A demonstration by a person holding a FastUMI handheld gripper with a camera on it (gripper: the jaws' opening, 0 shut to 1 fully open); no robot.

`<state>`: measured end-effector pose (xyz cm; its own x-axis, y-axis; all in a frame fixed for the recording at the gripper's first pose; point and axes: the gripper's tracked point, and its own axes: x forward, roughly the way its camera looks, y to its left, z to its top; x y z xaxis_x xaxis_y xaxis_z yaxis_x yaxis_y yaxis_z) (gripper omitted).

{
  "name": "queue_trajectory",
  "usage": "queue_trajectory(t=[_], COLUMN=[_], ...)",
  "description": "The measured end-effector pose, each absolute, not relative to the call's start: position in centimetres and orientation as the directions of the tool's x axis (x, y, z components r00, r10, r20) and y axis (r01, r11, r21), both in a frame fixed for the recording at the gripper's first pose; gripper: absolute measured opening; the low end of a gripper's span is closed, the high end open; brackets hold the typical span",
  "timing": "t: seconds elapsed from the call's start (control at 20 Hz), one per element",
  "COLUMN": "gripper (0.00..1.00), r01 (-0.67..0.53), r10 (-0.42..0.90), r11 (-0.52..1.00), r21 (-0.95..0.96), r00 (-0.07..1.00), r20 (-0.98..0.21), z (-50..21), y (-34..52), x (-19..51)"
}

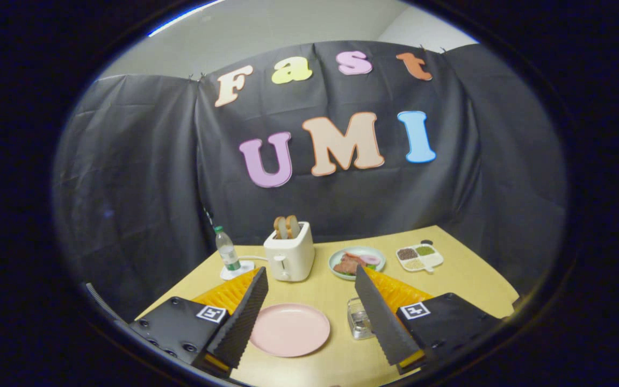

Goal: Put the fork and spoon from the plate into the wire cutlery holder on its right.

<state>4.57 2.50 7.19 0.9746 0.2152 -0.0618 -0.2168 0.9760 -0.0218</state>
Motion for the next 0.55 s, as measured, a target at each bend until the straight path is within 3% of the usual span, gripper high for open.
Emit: queue_trajectory(t=[0.2,0.55], gripper=[1.00,1.00], r01=[-0.130,-0.068], r10=[0.131,0.069], r11=[0.991,0.998], r21=[-0.031,-0.009], r00=[0.990,0.994], r20=[0.045,0.088], z=[9.9,11.3], y=[0.5,-1.9], x=[4.7,4.3])
